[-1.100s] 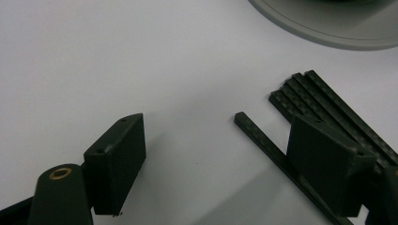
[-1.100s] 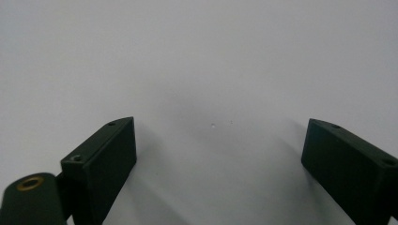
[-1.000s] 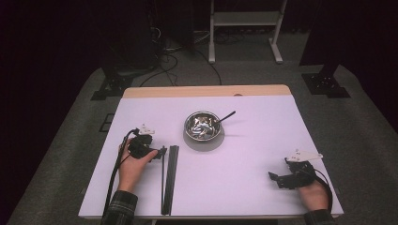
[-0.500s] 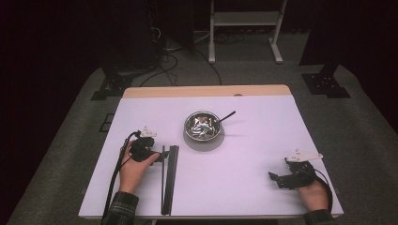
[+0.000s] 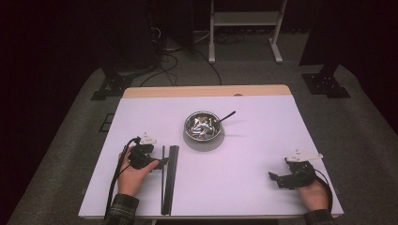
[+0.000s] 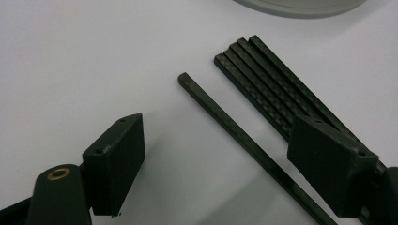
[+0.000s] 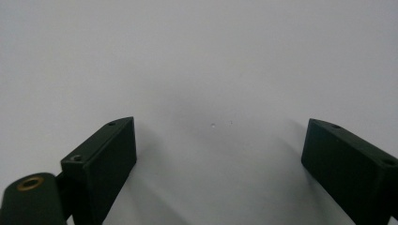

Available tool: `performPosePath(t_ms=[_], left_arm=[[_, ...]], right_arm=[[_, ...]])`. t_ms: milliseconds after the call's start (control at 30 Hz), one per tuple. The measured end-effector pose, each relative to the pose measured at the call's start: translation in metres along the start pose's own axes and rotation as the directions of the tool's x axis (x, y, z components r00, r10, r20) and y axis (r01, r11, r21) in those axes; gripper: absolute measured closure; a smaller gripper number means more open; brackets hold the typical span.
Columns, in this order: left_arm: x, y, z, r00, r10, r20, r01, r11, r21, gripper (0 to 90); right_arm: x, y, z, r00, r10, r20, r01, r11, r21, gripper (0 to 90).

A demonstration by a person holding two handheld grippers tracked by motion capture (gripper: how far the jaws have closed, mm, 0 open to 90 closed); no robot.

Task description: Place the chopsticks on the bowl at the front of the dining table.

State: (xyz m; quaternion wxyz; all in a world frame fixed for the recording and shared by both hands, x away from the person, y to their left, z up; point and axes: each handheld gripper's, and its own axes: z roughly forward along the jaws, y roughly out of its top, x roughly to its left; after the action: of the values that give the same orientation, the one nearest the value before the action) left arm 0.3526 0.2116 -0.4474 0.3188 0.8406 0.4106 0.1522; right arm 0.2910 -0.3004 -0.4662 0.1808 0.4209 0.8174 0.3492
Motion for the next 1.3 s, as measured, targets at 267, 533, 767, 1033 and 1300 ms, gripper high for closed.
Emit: performPosePath(t_ms=[267, 533, 767, 1033, 1300], left_arm=[[-0.013, -0.006, -0.003, 0.9994, 0.032, -0.012, -0.032, 0.9994, 0.011, 18.2], [-0.020, -0.014, -0.009, 0.9997, 0.025, -0.009, -0.025, 0.9996, 0.010, 18.1], [-0.028, -0.022, -0.015, 0.9997, 0.024, -0.005, -0.024, 0.9997, 0.006, 18.1], [-0.037, -0.031, -0.024, 0.9997, 0.024, 0.005, -0.024, 0.9996, 0.011, 18.1], [-0.044, -0.040, -0.031, 0.9997, 0.025, 0.000, -0.025, 0.9996, 0.009, 18.2]], right_arm=[[0.000, 0.000, 0.000, 1.0000, 0.000, 0.000, 0.000, 1.000, 0.000, 9.1], [0.000, 0.000, 0.000, 1.0000, 0.000, 0.000, 0.000, 1.000, 0.000, 9.1], [0.000, 0.000, 0.000, 1.0000, 0.000, 0.000, 0.000, 1.000, 0.000, 9.1], [0.000, 0.000, 0.000, 1.0000, 0.000, 0.000, 0.000, 1.000, 0.000, 9.1], [0.000, 0.000, 0.000, 1.0000, 0.001, 0.001, -0.001, 1.000, 0.000, 9.1]])
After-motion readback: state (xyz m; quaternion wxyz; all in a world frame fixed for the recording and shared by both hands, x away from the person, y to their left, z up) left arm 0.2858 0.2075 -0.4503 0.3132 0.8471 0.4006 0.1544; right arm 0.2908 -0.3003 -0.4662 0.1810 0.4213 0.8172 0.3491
